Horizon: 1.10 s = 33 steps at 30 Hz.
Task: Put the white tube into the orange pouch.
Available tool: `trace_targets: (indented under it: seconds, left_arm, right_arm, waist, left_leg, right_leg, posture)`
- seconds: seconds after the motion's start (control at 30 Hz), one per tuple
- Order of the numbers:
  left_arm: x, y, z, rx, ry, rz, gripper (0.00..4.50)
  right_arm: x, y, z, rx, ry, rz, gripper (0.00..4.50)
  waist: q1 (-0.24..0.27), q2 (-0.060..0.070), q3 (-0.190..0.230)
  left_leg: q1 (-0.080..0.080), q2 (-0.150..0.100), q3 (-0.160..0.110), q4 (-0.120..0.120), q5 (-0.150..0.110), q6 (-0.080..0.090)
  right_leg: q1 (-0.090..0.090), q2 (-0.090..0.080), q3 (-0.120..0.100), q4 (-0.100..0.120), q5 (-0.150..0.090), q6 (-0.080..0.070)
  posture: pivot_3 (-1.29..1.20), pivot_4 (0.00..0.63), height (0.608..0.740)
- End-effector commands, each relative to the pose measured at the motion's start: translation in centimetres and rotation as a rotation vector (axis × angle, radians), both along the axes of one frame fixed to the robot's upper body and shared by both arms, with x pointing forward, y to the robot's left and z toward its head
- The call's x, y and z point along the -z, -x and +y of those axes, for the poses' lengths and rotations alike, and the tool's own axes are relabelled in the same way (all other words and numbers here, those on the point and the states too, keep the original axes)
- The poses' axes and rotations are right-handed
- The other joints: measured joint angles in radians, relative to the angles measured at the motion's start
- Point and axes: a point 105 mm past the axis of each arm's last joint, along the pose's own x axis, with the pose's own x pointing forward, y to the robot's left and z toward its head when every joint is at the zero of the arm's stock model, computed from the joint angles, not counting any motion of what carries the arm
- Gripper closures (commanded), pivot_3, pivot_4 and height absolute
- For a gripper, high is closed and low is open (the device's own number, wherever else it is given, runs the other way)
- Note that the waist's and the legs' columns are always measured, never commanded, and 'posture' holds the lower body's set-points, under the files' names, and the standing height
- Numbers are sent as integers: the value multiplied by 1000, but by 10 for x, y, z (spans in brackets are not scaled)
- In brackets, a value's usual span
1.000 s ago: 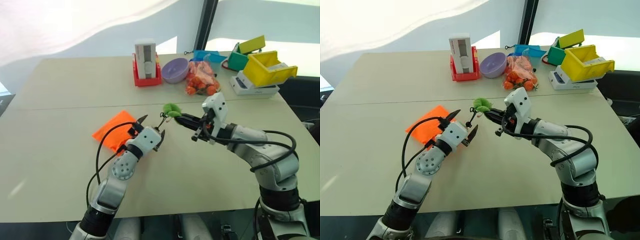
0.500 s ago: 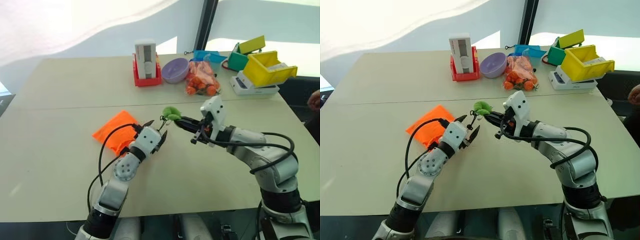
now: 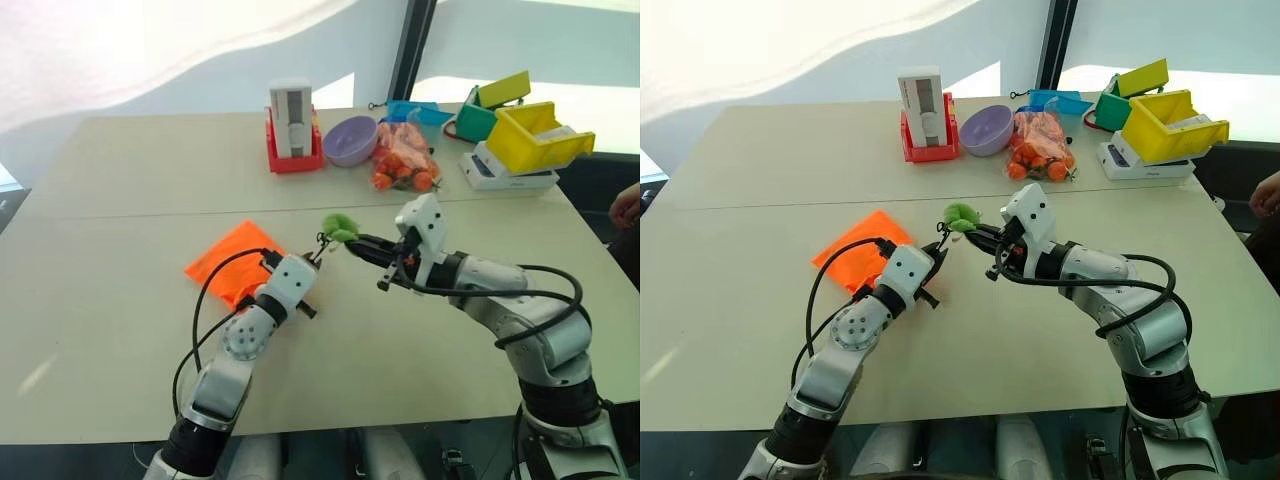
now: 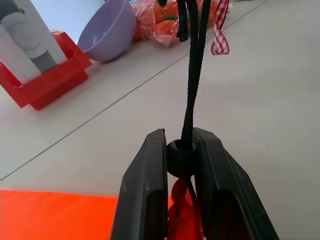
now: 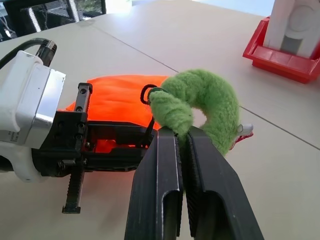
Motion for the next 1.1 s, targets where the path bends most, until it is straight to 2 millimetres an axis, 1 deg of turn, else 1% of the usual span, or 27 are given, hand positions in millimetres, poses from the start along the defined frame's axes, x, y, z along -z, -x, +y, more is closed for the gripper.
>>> trace_targets:
  seconds: [0.03,0.13,0.27,0.33,0.4,0.5,0.6,0.73,0.83,0.9,0.93,0.97,1.0,1.03,1.07,1.1]
  left_arm:
    - [-11,-1,9,0,-11,-37,4291]
    - [-6,4,21,36,-52,-24,4291]
    - [6,10,40,48,-104,29,4291]
    - [14,13,52,45,-134,59,4291]
    - [21,16,60,45,-159,90,4291]
    - [27,19,69,55,-184,118,4291]
    - [28,19,73,54,-197,126,4291]
    - [27,21,70,81,-199,134,4291]
    - [26,26,66,121,-157,162,4291]
    - [23,26,66,131,-116,178,3242]
    - [21,27,65,146,-89,189,2895]
    - [17,31,64,179,-43,212,2442]
    - [12,36,63,218,-1,232,1895]
    - [6,41,63,255,36,240,1448]
    - [1,43,65,272,71,253,925]
    - [-2,45,70,274,106,273,867]
  right_arm:
    - [-11,-3,-7,42,11,-74,4500]
    - [-11,-22,-28,182,33,-93,4500]
    - [-5,-48,-57,388,94,-108,4500]
    - [-2,-56,-70,463,119,-114,4500]
    - [0,-60,-76,503,139,-121,4500]
    - [3,-61,-75,502,151,-124,4500]
    - [5,-61,-72,487,170,-132,4500]
    - [8,-60,-65,456,180,-135,4500]
    - [11,-58,-59,425,193,-138,4500]
    - [15,-54,-54,370,203,-122,4500]
    - [18,-51,-52,346,210,-111,4160]
    - [22,-47,-50,309,231,-106,3775]
    - [26,-42,-48,274,251,-102,3385]
    - [32,-36,-46,231,274,-99,2958]
    - [36,-30,-45,195,296,-106,2417]
    - [39,-26,-45,167,309,-115,1925]
  waist:
    - [0,0,0]
    - [-2,0,0]
    - [-1,0,0]
    - [-1,0,0]
    - [-1,0,0]
    - [-2,1,0]
    - [-3,1,0]
    - [-4,1,-1]
    - [-4,1,-1]
    - [-4,1,-1]
    - [-3,1,-1]
    - [-3,1,-1]
    - [-3,1,-1]
    - [-3,1,-1]
    - [-3,1,-1]
    - [-3,1,-1]
  left_leg:
    - [0,0,0,0,0,0]
    - [0,0,0,0,0,0]
    - [1,0,0,0,0,0]
    - [0,0,0,0,0,0]
    - [0,0,0,0,0,0]
    - [1,1,0,0,0,0]
    - [1,1,0,0,0,0]
    - [2,1,0,0,0,0]
    - [2,1,0,0,0,0]
    - [2,1,0,0,0,0]
    - [2,1,0,0,0,0]
    - [2,1,0,0,0,0]
    - [2,1,0,0,0,0]
    - [2,1,0,0,0,0]
    - [2,1,0,0,0,0]
    - [1,2,0,0,0,0]
  right_leg:
    - [0,0,0,0,0,0]
    - [0,0,0,0,0,0]
    - [0,0,0,0,0,0]
    - [0,0,0,0,0,0]
    - [0,0,0,0,0,0]
    - [0,0,0,0,0,0]
    - [0,0,1,1,0,0]
    - [1,0,1,1,0,0]
    - [1,0,1,1,0,0]
    - [1,0,1,1,0,0]
    - [1,0,1,1,0,0]
    - [1,0,1,1,0,0]
    - [1,0,1,1,0,0]
    - [1,0,1,1,0,0]
    - [1,0,1,0,0,0]
    - [0,0,0,0,0,0]
  posture:
    - [0,150,740]
    - [0,150,740]
    - [0,150,740]
    - [0,150,740]
    - [0,150,740]
    - [0,150,740]
    - [0,150,740]
    - [0,150,740]
    - [0,150,740]
    - [0,150,740]
    - [0,150,740]
    - [0,150,740]
    - [0,150,740]
    - [0,150,740]
    - [0,150,740]
    - [0,150,740]
